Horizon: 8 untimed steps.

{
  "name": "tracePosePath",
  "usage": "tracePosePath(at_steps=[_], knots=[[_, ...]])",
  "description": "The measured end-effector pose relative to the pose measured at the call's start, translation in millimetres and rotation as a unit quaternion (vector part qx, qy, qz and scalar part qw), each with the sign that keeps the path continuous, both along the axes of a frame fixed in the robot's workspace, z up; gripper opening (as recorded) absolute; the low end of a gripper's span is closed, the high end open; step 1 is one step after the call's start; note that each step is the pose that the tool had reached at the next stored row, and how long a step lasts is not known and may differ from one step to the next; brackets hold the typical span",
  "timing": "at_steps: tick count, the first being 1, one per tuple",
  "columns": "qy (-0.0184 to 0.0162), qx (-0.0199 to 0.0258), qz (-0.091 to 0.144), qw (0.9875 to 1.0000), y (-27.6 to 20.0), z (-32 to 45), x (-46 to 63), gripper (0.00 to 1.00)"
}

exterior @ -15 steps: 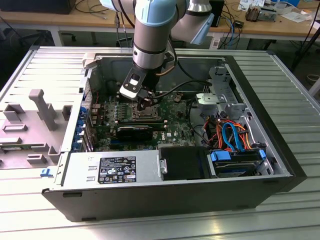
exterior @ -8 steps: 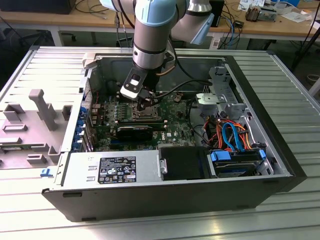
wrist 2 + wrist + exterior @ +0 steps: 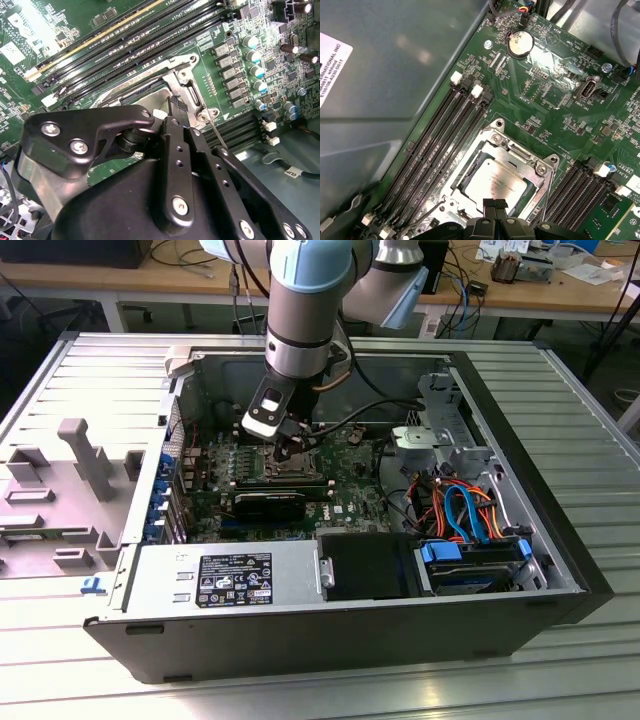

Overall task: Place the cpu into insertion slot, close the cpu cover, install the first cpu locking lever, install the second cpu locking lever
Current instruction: 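Install the first cpu locking lever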

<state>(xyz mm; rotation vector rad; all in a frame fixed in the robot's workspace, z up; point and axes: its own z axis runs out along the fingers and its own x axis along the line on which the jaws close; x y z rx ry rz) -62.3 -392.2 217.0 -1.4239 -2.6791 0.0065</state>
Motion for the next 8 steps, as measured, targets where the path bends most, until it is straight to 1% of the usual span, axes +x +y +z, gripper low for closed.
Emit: tracePosePath(at_steps=[8], knots=[[0.0, 0.0, 0.007, 1.0, 0.0, 0.0, 0.0, 0.11]])
